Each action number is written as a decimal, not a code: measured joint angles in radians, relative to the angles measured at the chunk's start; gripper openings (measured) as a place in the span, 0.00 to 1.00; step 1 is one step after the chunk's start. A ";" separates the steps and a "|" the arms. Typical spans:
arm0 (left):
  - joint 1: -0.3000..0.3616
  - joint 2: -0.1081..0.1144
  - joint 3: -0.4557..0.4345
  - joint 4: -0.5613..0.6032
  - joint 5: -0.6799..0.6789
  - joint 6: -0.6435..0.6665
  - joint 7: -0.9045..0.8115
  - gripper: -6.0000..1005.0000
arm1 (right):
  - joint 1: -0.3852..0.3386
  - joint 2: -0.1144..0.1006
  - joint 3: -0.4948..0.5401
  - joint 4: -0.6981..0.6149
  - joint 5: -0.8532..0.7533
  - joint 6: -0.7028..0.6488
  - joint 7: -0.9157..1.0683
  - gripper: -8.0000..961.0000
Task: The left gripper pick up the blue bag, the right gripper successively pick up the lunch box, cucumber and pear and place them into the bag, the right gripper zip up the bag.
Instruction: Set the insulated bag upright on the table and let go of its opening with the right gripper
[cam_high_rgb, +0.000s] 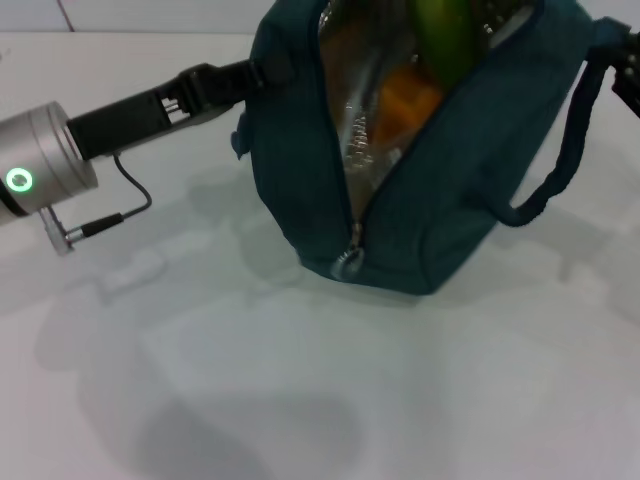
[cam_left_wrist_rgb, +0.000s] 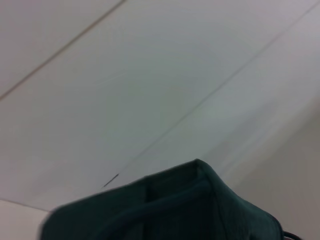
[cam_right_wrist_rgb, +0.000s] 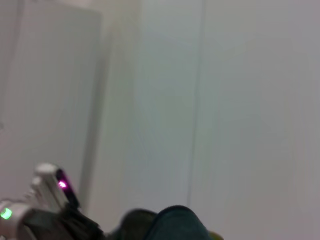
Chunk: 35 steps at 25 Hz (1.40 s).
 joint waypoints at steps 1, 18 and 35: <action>0.000 0.000 0.001 -0.007 0.000 0.001 0.004 0.05 | 0.001 0.000 0.005 0.000 0.001 -0.018 -0.003 0.08; -0.001 0.002 0.026 -0.114 -0.127 0.147 0.080 0.05 | 0.029 0.002 0.022 0.048 0.000 0.043 0.020 0.08; -0.027 -0.011 0.088 -0.329 -0.100 0.004 0.212 0.05 | 0.115 0.006 0.010 0.204 -0.099 0.154 -0.029 0.08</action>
